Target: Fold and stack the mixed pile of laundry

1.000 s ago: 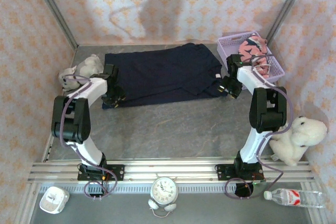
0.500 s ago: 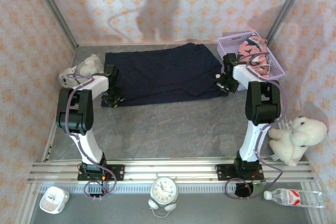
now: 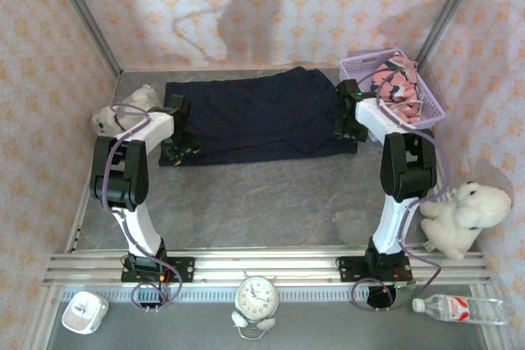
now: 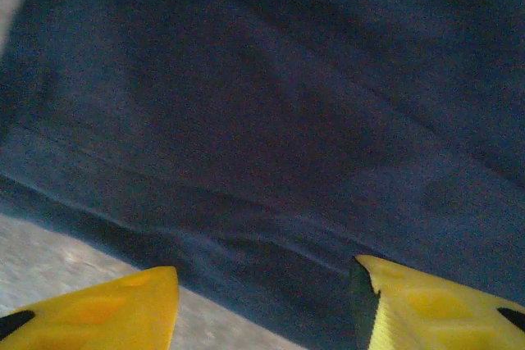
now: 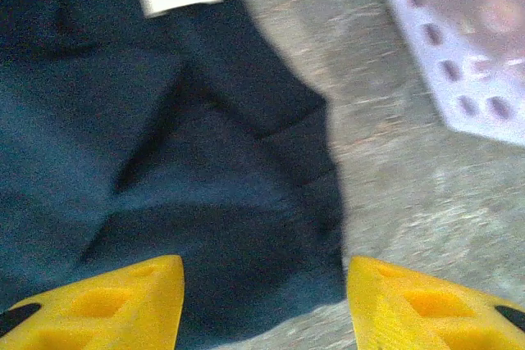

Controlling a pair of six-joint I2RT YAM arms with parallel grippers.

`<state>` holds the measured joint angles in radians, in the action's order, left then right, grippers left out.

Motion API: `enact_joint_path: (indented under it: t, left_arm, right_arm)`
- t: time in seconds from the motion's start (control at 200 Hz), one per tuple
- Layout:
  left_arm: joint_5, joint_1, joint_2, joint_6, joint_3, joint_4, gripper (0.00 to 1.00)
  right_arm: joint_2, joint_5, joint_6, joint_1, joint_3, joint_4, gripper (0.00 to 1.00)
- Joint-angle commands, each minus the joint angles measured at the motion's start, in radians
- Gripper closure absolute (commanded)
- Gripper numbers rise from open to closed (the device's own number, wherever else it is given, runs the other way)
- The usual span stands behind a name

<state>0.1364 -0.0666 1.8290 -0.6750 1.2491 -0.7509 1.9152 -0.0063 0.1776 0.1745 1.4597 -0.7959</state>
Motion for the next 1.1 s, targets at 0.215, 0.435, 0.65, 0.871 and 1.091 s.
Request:
enact_joint_path:
  t: [0.215,0.435,0.65,0.871,1.091]
  left_arm:
    - [0.029,-0.091,0.048,-0.156,0.011,0.114,0.49]
    - [-0.003,-0.093,0.067,-0.136,-0.071,0.106,0.50]
    - [0.014,-0.103,-0.079,-0.145,-0.255,0.097,0.50]
    - [0.038,-0.110,-0.233,-0.185,-0.340,0.091,0.46]
    - [0.040,-0.117,-0.183,-0.185,-0.259,0.091,0.45]
  right_arm:
    - [0.066,-0.122,0.187,0.039,-0.012,0.078,0.50]
    - [0.087,-0.151,0.243,0.031,-0.074,0.015,0.50]
    - [-0.066,-0.191,0.279,0.031,-0.313,0.004,0.50]
    - [-0.267,-0.234,0.245,0.052,-0.361,-0.060,0.50]
    - [-0.266,-0.340,0.258,0.199,-0.308,-0.021,0.49]
